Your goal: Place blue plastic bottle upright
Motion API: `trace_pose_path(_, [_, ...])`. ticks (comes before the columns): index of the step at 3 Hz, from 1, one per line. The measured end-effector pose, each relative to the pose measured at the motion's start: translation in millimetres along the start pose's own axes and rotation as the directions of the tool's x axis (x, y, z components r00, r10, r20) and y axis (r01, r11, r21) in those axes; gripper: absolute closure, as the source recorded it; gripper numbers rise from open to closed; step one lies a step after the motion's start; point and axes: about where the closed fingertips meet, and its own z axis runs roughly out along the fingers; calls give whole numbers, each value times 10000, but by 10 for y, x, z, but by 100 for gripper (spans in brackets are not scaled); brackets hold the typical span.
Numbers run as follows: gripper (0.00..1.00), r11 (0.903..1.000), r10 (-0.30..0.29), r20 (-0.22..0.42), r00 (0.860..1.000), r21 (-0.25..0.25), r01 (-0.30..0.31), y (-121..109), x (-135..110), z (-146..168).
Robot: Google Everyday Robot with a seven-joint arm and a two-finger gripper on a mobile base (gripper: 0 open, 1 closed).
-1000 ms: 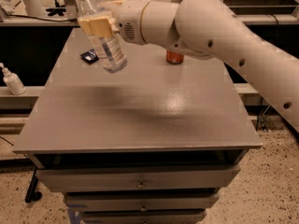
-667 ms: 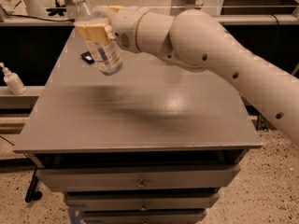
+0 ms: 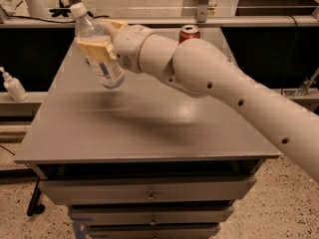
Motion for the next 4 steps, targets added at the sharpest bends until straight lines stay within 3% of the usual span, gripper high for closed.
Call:
trace_pose_path(1, [100,9999,-65,106,9999,83,64,48,114,-18])
trace_pose_path(3, [100,9989,363,377,9986,297,-375,146,355,-11])
trace_pose_path(4, [83,9980,573,477,9972,234,-585,194,431,-19])
